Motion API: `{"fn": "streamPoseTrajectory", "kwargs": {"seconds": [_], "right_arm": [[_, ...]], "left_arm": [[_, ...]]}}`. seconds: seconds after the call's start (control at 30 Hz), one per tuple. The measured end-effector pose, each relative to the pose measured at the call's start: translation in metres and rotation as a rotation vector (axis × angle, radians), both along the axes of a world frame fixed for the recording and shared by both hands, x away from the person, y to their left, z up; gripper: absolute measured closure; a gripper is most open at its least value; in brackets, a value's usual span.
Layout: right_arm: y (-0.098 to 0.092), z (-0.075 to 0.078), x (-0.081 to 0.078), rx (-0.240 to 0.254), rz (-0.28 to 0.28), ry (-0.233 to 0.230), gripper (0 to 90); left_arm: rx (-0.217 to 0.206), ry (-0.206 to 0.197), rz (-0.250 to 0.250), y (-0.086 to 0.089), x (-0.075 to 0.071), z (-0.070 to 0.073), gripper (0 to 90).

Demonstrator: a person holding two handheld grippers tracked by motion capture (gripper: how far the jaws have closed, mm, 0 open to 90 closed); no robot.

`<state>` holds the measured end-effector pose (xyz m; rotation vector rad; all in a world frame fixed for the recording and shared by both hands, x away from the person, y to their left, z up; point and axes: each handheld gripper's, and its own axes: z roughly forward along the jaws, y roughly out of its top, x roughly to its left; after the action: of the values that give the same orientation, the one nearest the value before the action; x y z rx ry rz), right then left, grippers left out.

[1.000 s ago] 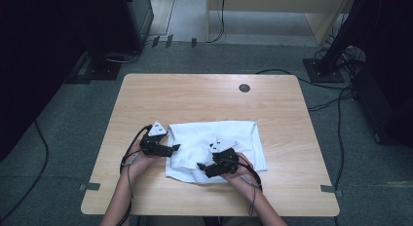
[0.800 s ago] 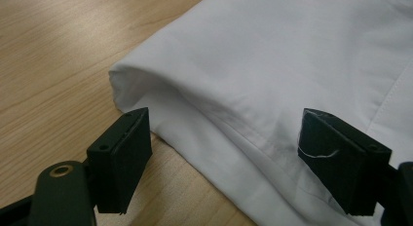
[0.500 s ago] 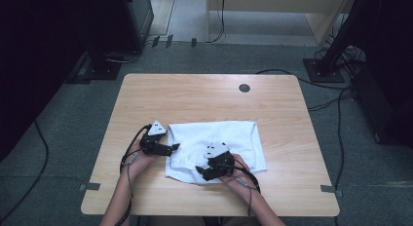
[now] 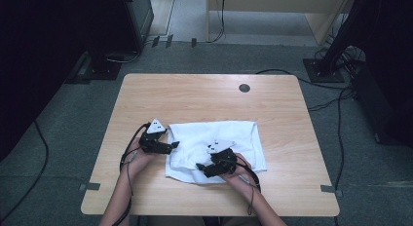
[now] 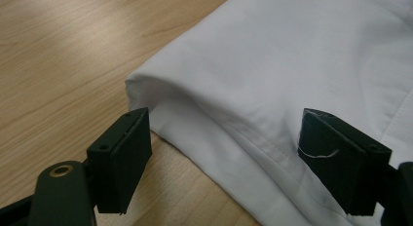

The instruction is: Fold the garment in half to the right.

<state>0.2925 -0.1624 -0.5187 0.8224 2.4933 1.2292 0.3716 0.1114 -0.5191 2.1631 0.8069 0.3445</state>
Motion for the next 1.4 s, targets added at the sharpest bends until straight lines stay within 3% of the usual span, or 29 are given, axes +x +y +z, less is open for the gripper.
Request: {"fn": "streamPoseTrajectory", "kwargs": {"seconds": [0.1, 0.2, 0.5, 0.63, 0.83, 1.07, 1.27, 1.4], "right_arm": [[0.002, 0.009, -0.004, 0.035, -0.013, -0.013, 19.1], [0.008, 0.012, -0.007, 0.057, -0.003, 0.004, 21.9], [0.017, -0.003, -0.004, 0.004, -0.022, 0.027, 23.0], [0.019, -0.005, -0.004, -0.015, -0.025, 0.024, 23.0], [0.022, -0.008, -0.005, -0.045, -0.029, 0.022, 23.9], [0.021, -0.008, -0.004, -0.038, -0.029, 0.035, 24.1], [0.020, -0.009, -0.003, -0.034, -0.023, 0.037, 24.4], [0.017, -0.010, -0.004, -0.022, -0.012, 0.033, 25.0]], "left_arm": [[-0.005, -0.004, 0.006, 0.000, 0.001, 0.001, 19.9], [-0.016, -0.012, 0.015, 0.002, 0.003, 0.004, 19.9], [-0.044, -0.015, 0.030, 0.005, 0.012, 0.008, 19.9], [-0.034, -0.017, 0.020, 0.002, 0.017, 0.009, 19.9], [-0.044, 0.009, 0.013, -0.004, 0.026, 0.005, 19.9], [-0.023, 0.007, -0.001, -0.005, 0.035, 0.004, 23.0], [-0.024, 0.021, -0.017, 0.000, 0.040, -0.003, 24.3], [-0.035, 0.028, -0.002, 0.005, 0.043, -0.003, 24.3]]}}
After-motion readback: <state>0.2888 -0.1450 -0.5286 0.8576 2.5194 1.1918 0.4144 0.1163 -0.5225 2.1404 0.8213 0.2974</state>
